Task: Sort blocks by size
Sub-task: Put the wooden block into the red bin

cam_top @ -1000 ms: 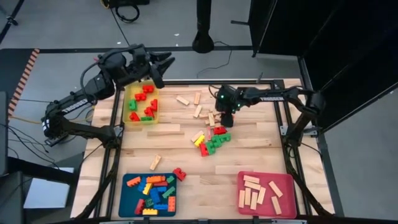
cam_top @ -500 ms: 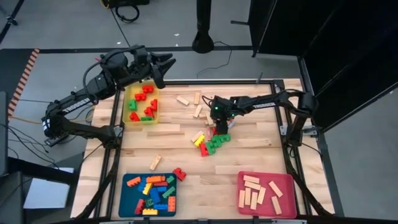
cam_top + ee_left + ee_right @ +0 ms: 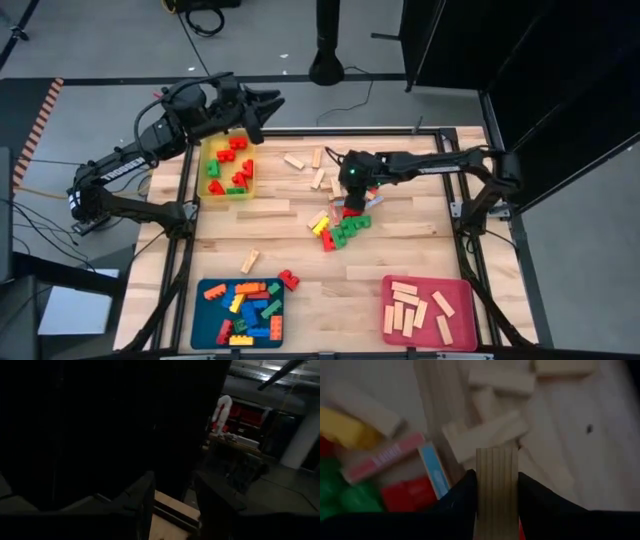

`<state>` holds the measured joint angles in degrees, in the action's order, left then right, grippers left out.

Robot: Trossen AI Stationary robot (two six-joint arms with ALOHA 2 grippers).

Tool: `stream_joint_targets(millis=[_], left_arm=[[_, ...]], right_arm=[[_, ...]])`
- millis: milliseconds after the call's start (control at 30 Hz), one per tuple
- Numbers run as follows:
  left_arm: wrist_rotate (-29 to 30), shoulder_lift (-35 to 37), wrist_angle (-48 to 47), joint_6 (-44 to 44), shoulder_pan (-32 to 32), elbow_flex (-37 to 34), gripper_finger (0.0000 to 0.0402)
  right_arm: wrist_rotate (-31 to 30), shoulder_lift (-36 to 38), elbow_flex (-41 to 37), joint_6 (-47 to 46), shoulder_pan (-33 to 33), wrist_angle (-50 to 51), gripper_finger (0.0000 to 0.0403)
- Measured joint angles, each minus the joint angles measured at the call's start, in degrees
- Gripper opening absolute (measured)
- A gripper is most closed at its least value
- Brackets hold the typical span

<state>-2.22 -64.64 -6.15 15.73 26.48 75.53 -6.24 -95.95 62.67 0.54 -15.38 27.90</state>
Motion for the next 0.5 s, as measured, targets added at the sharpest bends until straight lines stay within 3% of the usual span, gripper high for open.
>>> stream_joint_targets(millis=[167,300,500], left_arm=[[-2.61,0.19,0.0,1.83,-0.02,0.0,0.0145],[-8.42,1.83,0.8,1.13,0.0,0.0,0.0145],[-18.6,6.23,0.72,0.67,-0.02,0.02,0.0145]], right_arm=[[0.15,6.84,4.04,-2.08,0.98,4.3,0.0118],[3.73,14.05,4.69,-3.29,5.0,8.35,0.0118],[8.23,20.67,4.71,-20.87,20.54,22.32,0.0118]])
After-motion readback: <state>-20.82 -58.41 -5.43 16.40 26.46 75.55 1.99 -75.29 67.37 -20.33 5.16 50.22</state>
